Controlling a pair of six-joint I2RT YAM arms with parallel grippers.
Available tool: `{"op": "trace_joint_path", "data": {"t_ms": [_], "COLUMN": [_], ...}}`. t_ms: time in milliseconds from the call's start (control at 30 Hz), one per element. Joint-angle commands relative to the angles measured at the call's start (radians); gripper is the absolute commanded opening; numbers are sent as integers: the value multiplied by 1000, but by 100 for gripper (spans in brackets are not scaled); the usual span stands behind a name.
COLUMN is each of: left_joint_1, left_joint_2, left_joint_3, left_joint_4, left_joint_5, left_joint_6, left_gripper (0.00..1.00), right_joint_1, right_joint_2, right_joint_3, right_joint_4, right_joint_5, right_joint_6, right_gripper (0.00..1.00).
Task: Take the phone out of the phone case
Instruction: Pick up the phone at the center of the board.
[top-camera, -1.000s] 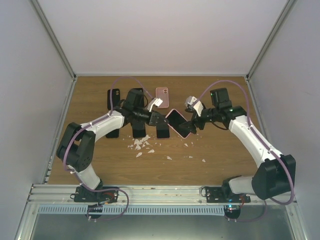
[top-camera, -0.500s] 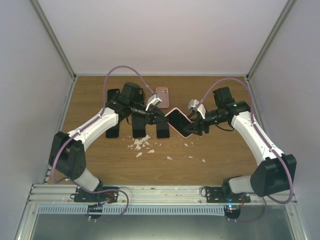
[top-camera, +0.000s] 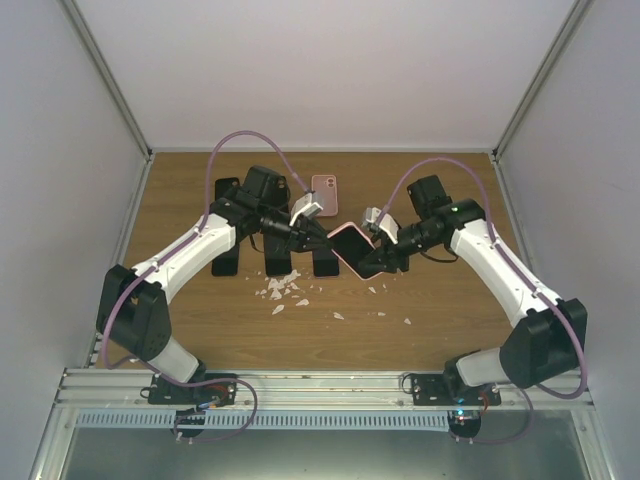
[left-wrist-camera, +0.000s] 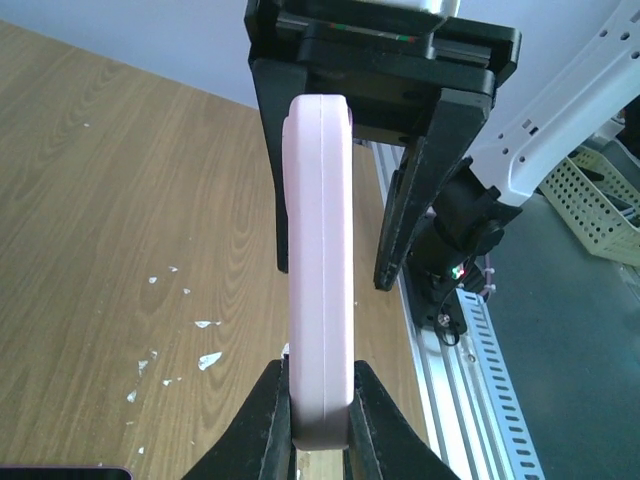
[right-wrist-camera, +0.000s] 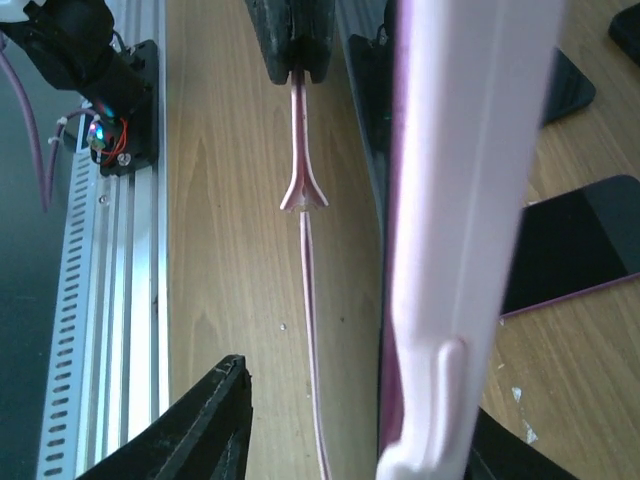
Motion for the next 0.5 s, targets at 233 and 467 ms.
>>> {"op": "trace_joint_path", "data": {"t_ms": [233,467], "left_joint_1": [11,98], "left_joint_2": [-49,-53], "left_joint_3": [37,40], "left_joint_4": [99,176], "left_joint_5": [10,85], "left_joint_6": [-56,-157], "left_gripper": [7,33], "right_joint_1": [31,27], "right_joint_2": [0,-58], "right_joint_3": [13,-26], "right_joint_4": [18,160], "right_joint_5": [-29,-114], "right_joint_6": [61,179], "right_gripper": [4,0]}}
